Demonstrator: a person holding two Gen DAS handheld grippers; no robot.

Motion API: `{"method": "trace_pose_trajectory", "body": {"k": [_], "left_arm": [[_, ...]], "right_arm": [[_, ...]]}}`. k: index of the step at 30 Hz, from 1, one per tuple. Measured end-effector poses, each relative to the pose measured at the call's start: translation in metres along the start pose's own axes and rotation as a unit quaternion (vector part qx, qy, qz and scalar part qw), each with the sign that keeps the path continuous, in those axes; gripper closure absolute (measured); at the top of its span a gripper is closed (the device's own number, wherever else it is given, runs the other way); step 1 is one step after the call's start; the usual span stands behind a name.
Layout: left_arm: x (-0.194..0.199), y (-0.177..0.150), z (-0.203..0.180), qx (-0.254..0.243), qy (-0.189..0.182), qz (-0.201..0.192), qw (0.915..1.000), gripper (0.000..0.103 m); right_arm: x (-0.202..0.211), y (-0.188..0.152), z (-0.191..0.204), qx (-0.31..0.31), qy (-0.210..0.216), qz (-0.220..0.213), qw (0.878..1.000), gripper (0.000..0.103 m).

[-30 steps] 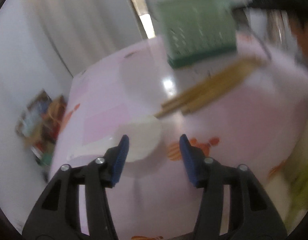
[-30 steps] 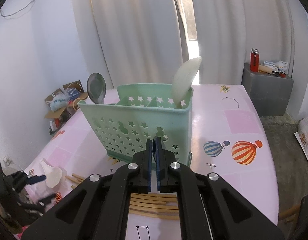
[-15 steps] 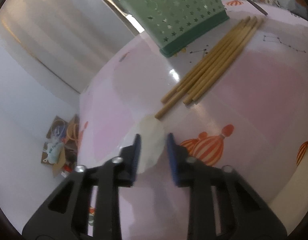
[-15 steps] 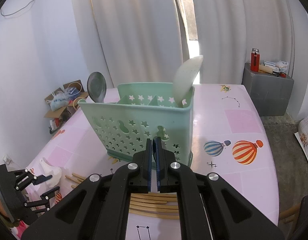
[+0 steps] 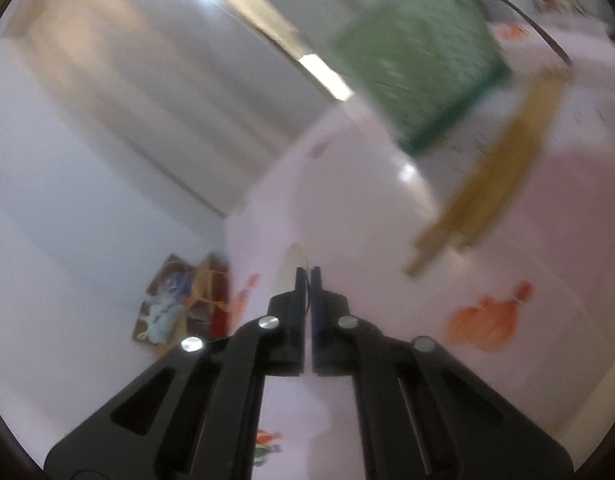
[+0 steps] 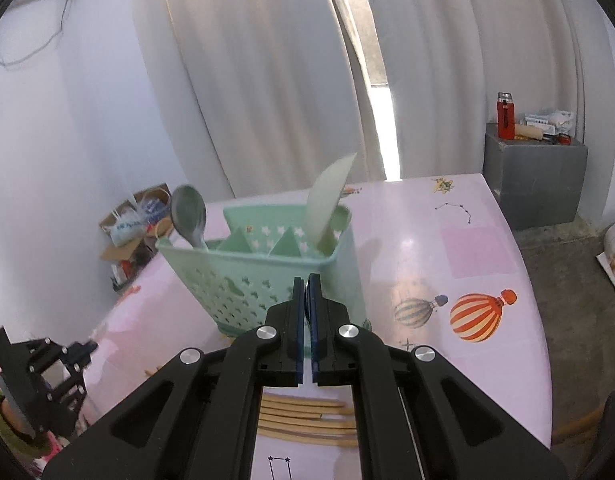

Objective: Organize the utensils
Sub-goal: 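Lift the white plastic spoon with the left tool and release it into the holder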

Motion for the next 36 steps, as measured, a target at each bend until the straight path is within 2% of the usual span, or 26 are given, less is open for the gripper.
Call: {"method": "trace_pose_trajectory", "body": {"k": [4,7,12,17,20,22,26,29,32,36], "left_arm": [[0.002,0.009,0.043,0.06,0.028,-0.004,0.9978,0.103],[0.003,0.011,0.067,0.11,0.028,-0.002,0.9936,0.103],[0.004,0.009,0.086,0.151,0.028,-0.001,0.9882,0.103],[0.0,0.004,0.09,0.159,0.026,0.002,0.9869,0.103],[0.0,0.005,0.09,0.16,0.023,0.001,0.9868,0.103],[0.0,0.005,0.09,0.157,0.025,-0.002,0.9873,0.103],[-0.001,0.004,0.09,0.156,0.026,-0.003,0.9875,0.103],[-0.003,0.001,0.091,0.158,0.025,-0.001,0.9871,0.103],[-0.003,-0.001,0.092,0.161,0.025,0.0,0.9867,0.103],[-0.003,-0.002,0.095,0.163,0.029,-0.001,0.9862,0.103]], "right_arm": [[0.006,0.007,-0.004,-0.013,0.019,-0.007,1.0,0.1],[0.011,0.013,-0.002,-0.011,0.026,-0.014,1.0,0.1],[0.024,0.025,0.006,-0.019,0.059,-0.024,0.998,0.101],[0.039,0.052,0.029,-0.014,0.119,-0.047,0.992,0.101],[0.051,0.082,0.047,-0.002,0.158,-0.075,0.985,0.101],[0.057,0.1,0.055,0.008,0.168,-0.094,0.981,0.101],[0.066,0.135,0.064,0.035,0.164,-0.136,0.976,0.101],[0.058,0.148,0.063,0.044,0.15,-0.146,0.977,0.101],[0.037,0.147,0.057,0.037,0.144,-0.134,0.98,0.101],[-0.002,0.128,0.046,0.016,0.143,-0.096,0.985,0.101]]}}
Point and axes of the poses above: each gripper's, at about its wrist camera, not at the fingertips, and x roughly against the way its jaws point, z to its left, y to its top, the point moved 9 cm from there along -x, roughly the way its jaws point, and after that the axes turned 6 degrees about x, right-handed, at the moved point
